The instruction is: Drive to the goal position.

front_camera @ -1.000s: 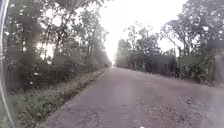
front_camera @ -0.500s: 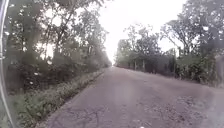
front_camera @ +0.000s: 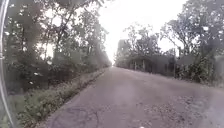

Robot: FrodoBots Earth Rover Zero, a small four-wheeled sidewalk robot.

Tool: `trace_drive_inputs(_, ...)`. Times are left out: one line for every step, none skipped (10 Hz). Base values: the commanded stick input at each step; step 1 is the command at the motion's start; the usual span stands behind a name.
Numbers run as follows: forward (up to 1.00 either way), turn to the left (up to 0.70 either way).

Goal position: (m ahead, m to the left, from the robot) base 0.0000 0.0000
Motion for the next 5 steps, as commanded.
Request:
trace_drive_inputs(0.10,0.01)
trace_drive_inputs(0.10,0.01)
trace_drive_inputs(0.10,0.01)
trace_drive_inputs(0.10,0.01)
trace_drive_inputs(0.10,0.01)
